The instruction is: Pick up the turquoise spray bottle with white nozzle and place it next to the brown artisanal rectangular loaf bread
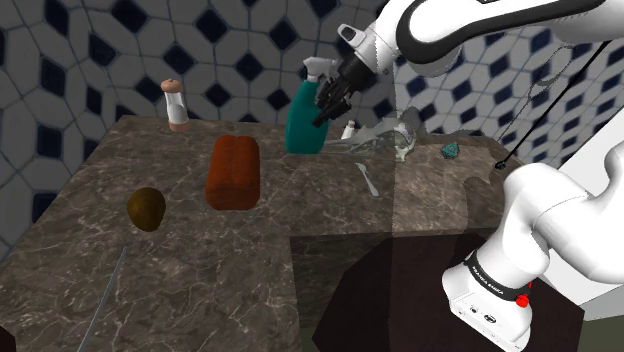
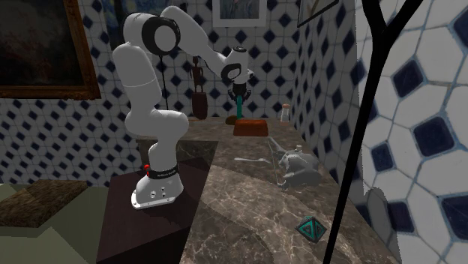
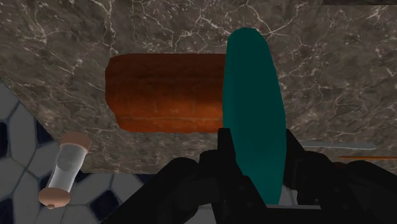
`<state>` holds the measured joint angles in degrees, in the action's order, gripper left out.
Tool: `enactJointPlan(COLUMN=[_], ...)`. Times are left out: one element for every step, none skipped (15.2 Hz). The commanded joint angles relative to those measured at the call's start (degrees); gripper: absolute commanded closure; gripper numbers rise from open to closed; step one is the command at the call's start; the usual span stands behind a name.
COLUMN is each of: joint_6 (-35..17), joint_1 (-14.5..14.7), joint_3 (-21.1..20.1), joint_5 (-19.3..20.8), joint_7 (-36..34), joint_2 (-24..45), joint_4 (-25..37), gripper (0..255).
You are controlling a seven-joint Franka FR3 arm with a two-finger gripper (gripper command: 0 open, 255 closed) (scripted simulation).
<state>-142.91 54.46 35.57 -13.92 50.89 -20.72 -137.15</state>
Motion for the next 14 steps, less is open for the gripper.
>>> enactJointPlan(joint_6=[-1.6,-2.3,-3.0,-3.7,-4.4,-5.1,-5.8,-6.5,-7.2,-7.9,-8.5,-9.2,-9.8,-10.4], joint_1=[0.6,1.0,1.3,1.7,2.0,2.4,2.9,3.3,3.8,4.4,4.9,5.5,6.1,6.8], joint_3=[0.7,1.1,1.4,1.8,2.2,2.7,3.1,3.6,4.0,4.5,5.1,5.6,6.2,6.8], joint_5=[-1.0,-1.5,-2.1,-2.6,-3.3,-3.9,-4.6,-5.3,-6.1,-7.0,-7.9,-8.8,-9.9,-11.0], joint_7=[1.2,1.7,2.3,3.0,3.6,4.3,5.0,5.8,6.5,7.4,8.3,9.2,10.2,11.2], joint_2=[0.8,1.1,1.5,1.9,2.3,2.7,3.1,3.6,4.0,4.5,5.0,5.5,6.0,6.6], joint_4=[-0.9,-1.3,-1.7,-2.1,-2.5,-2.9,-3.3,-3.6,-4.0,-4.3,-4.6,-4.8,-5.1,-5.3], gripper=[255,255,255,255,255,255,255,255,255,255,255,255,255,255])
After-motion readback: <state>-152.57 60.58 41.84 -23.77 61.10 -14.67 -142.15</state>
